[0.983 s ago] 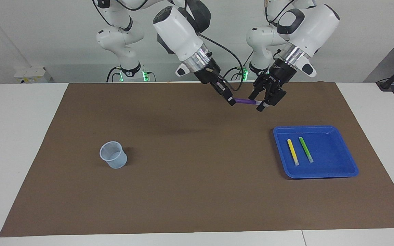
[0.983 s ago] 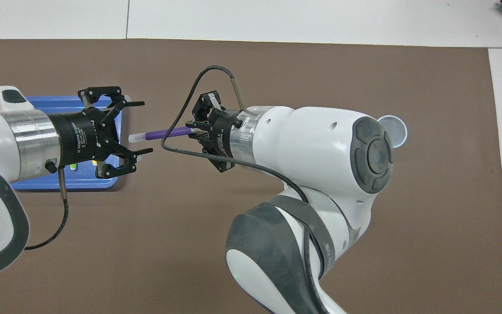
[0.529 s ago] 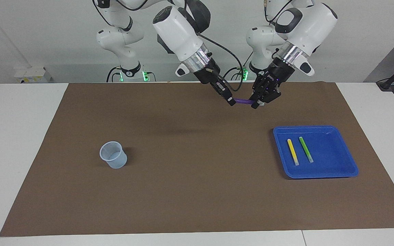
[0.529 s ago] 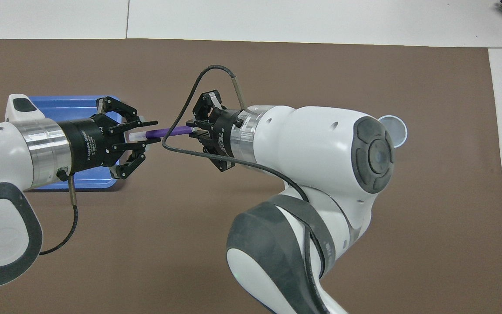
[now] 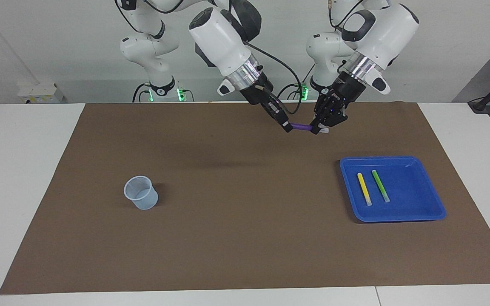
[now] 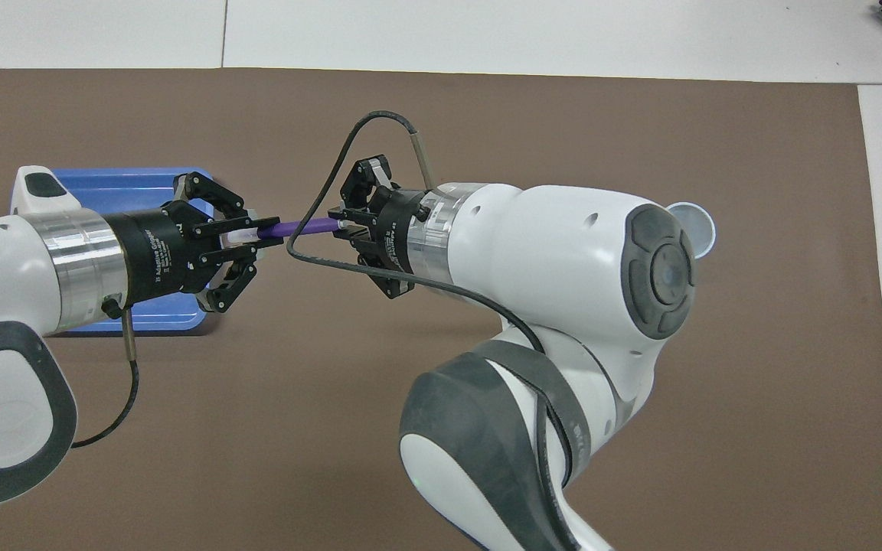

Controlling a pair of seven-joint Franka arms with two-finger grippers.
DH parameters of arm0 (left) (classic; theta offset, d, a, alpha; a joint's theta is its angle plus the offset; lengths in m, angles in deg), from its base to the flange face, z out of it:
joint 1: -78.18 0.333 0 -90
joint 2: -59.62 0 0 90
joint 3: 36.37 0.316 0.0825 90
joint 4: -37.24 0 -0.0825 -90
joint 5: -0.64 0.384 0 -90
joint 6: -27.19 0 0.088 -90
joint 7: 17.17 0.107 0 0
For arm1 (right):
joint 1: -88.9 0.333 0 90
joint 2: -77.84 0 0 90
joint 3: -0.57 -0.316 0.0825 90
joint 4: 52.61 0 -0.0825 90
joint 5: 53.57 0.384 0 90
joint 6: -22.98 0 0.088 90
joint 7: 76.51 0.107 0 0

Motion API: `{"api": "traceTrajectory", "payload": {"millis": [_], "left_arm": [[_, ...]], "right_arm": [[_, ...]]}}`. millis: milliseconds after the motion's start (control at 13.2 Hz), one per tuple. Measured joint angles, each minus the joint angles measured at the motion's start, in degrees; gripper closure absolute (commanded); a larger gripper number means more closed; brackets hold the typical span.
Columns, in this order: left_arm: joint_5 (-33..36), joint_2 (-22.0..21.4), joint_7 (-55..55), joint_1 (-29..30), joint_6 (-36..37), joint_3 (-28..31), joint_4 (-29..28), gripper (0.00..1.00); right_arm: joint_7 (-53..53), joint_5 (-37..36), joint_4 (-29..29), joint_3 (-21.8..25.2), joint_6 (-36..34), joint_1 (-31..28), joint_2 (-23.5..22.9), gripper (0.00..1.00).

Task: Right arm passes pens to left for tray arrangement
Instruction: 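Close the left gripper on the purple pen near the right gripper, then open the right gripper and draw it back from the purple pen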

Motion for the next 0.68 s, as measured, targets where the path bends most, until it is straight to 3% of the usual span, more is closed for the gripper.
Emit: {"api": "traceTrajectory", "payload": {"millis": [76, 151, 454, 681], "left_arm": [[0.00, 0.00, 0.02, 0.00, 0.00, 0.03, 0.01, 1.00], [0.00, -0.01, 0.06, 0.01, 0.02, 0.13, 0.01, 1.00], [0.39, -0.02, 5.49, 0.38, 2.32, 1.00, 0.02, 1.00], [4.48, -0.24, 17.04, 2.66, 8.91, 1.38, 0.01, 1.00]], "right_arm": [[0.00, 0.00, 0.01, -0.01, -0.01, 0.00, 0.00, 0.15], [0.00, 0.00, 0.03, 0.01, -0.04, -0.01, 0.00, 0.00], [-0.66, -0.08, 0.10, 0.25, -1.72, -0.37, 0.01, 0.00], [-12.99, -0.40, 0.11, 0.61, -7.48, -4.13, 0.16, 0.00]]}}
